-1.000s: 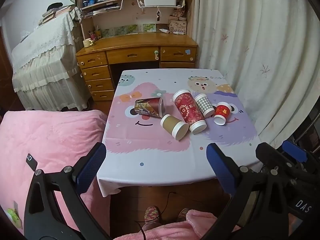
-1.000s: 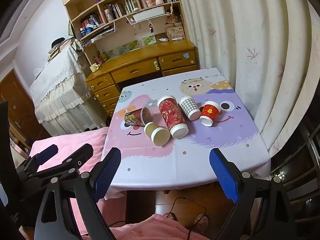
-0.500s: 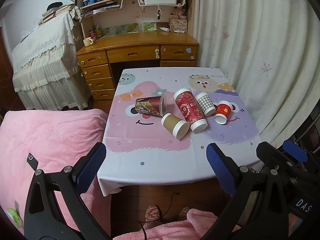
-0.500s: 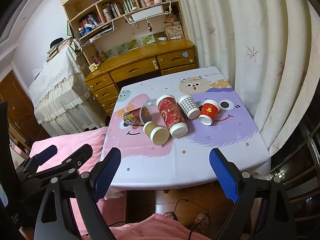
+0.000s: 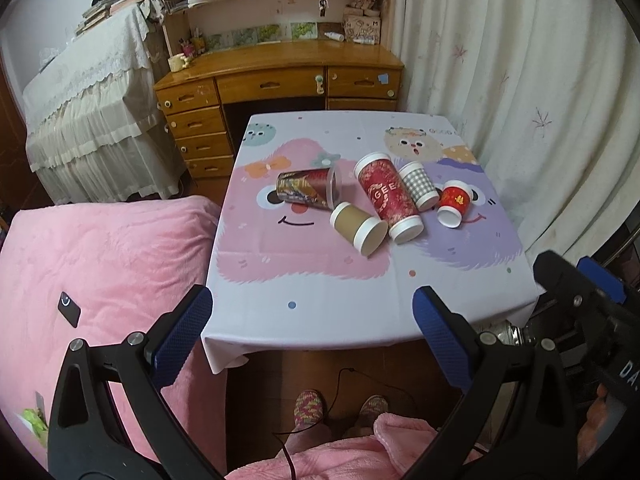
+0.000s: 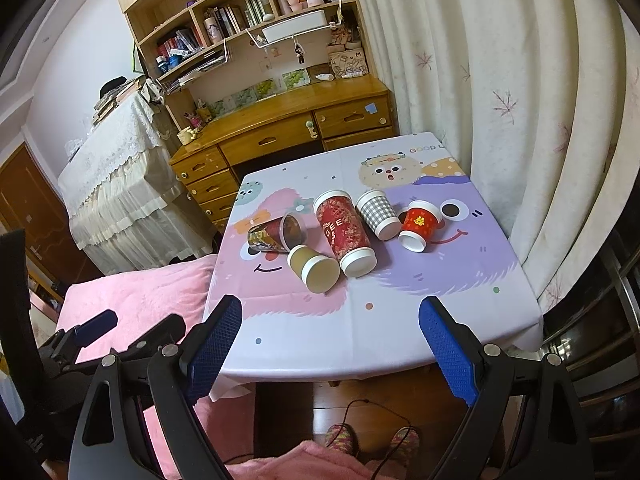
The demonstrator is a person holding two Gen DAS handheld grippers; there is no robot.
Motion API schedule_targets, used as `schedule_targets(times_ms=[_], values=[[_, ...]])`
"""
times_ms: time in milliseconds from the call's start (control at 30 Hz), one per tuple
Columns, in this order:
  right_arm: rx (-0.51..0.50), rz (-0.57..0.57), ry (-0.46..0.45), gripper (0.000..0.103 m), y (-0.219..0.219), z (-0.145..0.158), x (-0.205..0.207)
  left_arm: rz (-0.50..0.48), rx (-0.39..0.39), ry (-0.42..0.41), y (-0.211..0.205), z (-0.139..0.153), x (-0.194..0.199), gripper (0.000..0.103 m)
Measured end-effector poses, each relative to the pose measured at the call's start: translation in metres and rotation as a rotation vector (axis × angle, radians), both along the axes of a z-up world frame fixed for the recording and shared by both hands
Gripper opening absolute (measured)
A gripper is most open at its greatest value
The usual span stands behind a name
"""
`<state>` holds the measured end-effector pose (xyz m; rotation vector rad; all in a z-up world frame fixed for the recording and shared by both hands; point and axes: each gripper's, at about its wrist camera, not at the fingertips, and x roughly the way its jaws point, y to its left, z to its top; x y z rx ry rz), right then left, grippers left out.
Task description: Flip cup upright
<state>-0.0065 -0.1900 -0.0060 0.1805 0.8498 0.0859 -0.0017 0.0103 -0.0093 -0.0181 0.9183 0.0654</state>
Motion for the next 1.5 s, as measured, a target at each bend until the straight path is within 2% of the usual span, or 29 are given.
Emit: schedule_targets(times_ms=[167, 367, 600, 667, 1033, 1233, 1400, 1500], values=[[-0.024, -0.016, 0.005, 0.091, 0.007, -0.005, 0.005, 0.011, -0.003, 0.017, 0.009, -0.003, 0.005, 0.100], [-0.011, -0.015, 0.019, 0.092, 0.016, 0.004, 0.008, 0.024, 0.002, 0.018, 0.018, 0.001, 0.014, 0.100], [0.035, -0.060, 0.076, 0.100, 0.020, 0.002, 0.018, 0.013, -0.009, 0.011, 0.030, 0.010, 0.024, 0.100], [0.029, -0.074, 0.082, 0.103, 0.024, 0.002, 0.020, 0.006, -0.007, 0.019, 0.033, 0.009, 0.029, 0.100], [0.019, -0.186, 0.089, 0.103, 0.053, -0.008, 0.030, -0.084, -0.056, 0.050, 0.066, -0.001, 0.059, 0.102], [0.026, -0.225, 0.120, 0.103, 0.056, -0.021, 0.039, -0.133, -0.064, 0.076, 0.073, -0.011, 0.079, 0.102], [0.040, -0.217, 0.172, 0.103, 0.056, -0.044, 0.059, -0.167, -0.124, 0.120, 0.071, -0.028, 0.098, 0.102], [0.061, -0.225, 0.211, 0.103, 0.051, -0.061, 0.073, -0.151, -0.163, 0.168, 0.070, -0.045, 0.115, 0.102]])
